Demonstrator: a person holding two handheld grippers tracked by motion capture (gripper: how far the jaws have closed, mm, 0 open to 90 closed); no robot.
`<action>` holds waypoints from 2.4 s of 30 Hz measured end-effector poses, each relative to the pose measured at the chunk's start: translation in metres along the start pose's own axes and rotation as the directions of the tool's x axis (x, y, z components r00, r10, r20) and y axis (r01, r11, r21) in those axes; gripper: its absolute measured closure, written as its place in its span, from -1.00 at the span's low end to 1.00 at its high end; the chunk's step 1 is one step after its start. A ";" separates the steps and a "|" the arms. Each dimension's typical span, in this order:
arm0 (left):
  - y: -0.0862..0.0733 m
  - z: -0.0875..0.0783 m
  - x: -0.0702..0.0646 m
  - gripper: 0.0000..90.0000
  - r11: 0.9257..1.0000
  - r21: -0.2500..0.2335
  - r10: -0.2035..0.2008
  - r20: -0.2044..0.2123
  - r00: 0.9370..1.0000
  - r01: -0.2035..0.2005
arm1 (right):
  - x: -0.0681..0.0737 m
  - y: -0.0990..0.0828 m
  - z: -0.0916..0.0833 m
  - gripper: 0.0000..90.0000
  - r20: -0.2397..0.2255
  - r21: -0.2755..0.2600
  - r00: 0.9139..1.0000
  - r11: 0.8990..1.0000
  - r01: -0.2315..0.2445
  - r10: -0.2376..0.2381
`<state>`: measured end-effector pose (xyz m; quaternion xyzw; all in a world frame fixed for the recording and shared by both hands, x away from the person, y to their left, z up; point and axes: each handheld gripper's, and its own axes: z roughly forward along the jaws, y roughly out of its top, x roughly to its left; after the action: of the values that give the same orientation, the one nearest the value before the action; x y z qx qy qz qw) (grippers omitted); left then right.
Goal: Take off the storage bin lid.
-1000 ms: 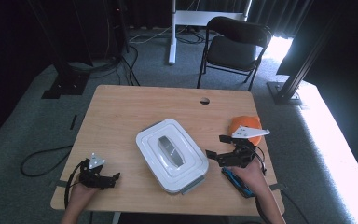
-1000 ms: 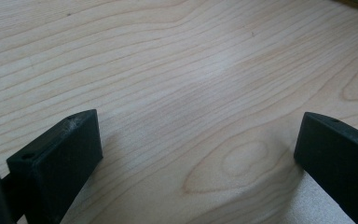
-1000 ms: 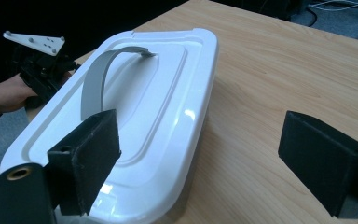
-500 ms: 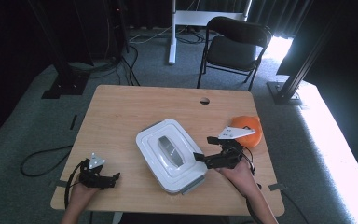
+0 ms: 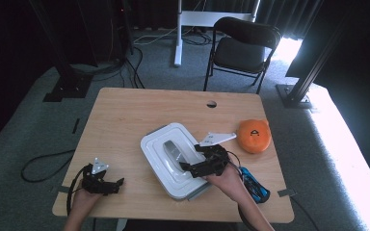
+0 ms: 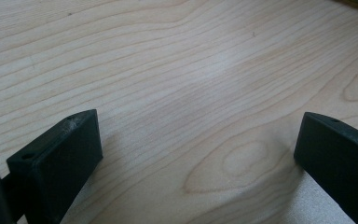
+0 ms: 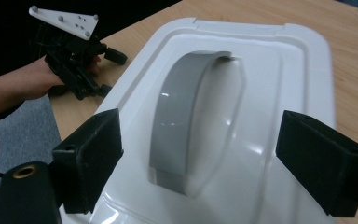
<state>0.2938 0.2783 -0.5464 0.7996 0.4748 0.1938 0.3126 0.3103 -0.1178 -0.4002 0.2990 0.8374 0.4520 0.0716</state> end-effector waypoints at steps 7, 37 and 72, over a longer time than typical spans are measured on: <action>0.000 0.000 0.000 -0.98 1.000 0.001 0.000 0.000 1.000 0.000 | 0.006 0.002 0.016 -0.60 0.026 0.037 1.000 0.999 0.011 -0.012; 0.001 0.001 0.002 -0.98 1.000 0.000 -0.024 -0.025 0.999 0.024 | 0.016 -0.004 0.023 0.03 0.088 0.073 0.994 0.996 0.053 -0.059; 0.001 0.001 0.001 -0.97 1.000 -0.001 -0.028 -0.028 0.999 0.028 | 0.015 0.004 0.003 0.50 0.049 0.009 0.998 0.999 0.034 -0.034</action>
<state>0.2959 0.2784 -0.5464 0.7901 0.4901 0.2008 0.3086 0.3010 -0.1058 -0.3967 0.2960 0.8423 0.4396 0.0988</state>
